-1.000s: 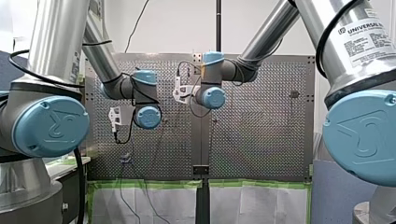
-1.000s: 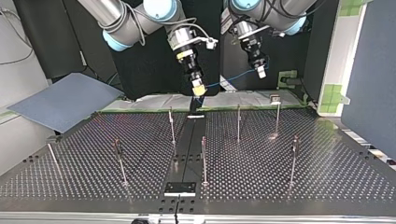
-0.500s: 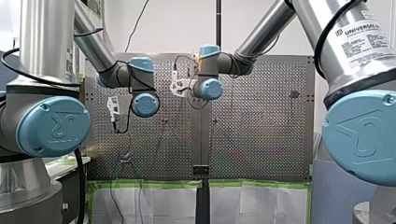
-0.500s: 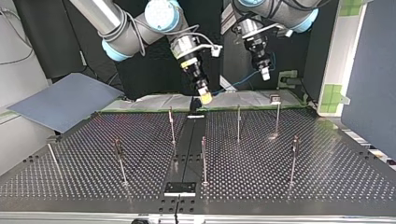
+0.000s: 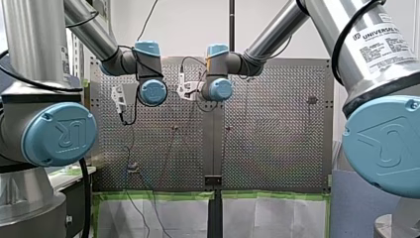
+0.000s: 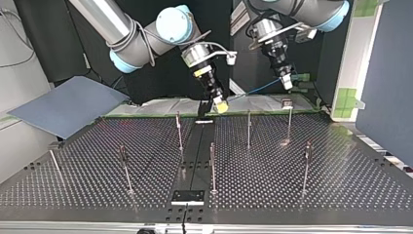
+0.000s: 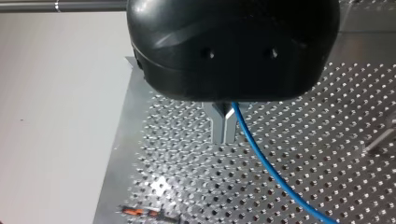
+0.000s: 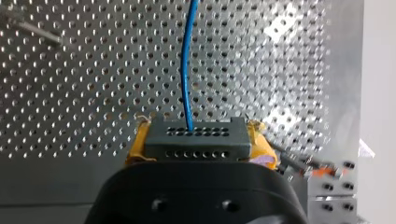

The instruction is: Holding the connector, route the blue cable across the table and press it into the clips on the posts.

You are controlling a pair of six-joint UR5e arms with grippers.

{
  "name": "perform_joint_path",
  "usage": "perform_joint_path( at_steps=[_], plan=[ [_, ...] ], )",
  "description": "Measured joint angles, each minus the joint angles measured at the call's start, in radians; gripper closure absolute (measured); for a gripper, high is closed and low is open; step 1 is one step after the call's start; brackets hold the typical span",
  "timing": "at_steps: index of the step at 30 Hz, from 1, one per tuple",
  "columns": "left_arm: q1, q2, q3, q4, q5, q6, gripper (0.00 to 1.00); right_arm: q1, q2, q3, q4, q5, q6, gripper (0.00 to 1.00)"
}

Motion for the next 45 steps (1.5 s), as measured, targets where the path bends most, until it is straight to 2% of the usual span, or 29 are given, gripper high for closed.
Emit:
perform_joint_path(
  at_steps=[3, 7, 13, 17, 22, 27, 33, 45],
  plan=[
    [0.008, 0.007, 0.011, -0.025, 0.000, 0.008, 1.00, 0.008, 0.000, -0.020, 0.028, -0.012, -0.011, 1.00],
    [0.023, -0.009, 0.033, -0.058, -0.009, 0.026, 1.00, 0.015, 0.000, -0.045, 0.064, -0.018, -0.016, 1.00],
    [0.049, -0.021, 0.048, -0.113, -0.009, 0.038, 1.00, 0.016, 0.000, -0.081, 0.125, -0.020, -0.011, 1.00],
    [0.082, -0.008, 0.051, -0.134, 0.017, 0.043, 1.00, 0.017, 0.000, -0.102, 0.159, -0.023, -0.009, 1.00],
    [0.129, 0.014, 0.057, -0.142, 0.061, 0.048, 1.00, 0.016, 0.001, -0.131, 0.187, -0.032, 0.004, 1.00],
    [0.171, -0.007, 0.081, -0.147, 0.105, 0.044, 1.00, 0.016, 0.004, -0.162, 0.195, -0.044, 0.016, 1.00],
    [0.194, -0.015, 0.105, -0.150, 0.153, 0.023, 1.00, 0.017, 0.031, -0.206, 0.223, -0.058, 0.028, 1.00],
    [0.235, -0.018, 0.181, -0.200, 0.167, 0.026, 1.00, 0.018, 0.096, -0.315, 0.270, -0.062, 0.052, 1.00]
  ],
)
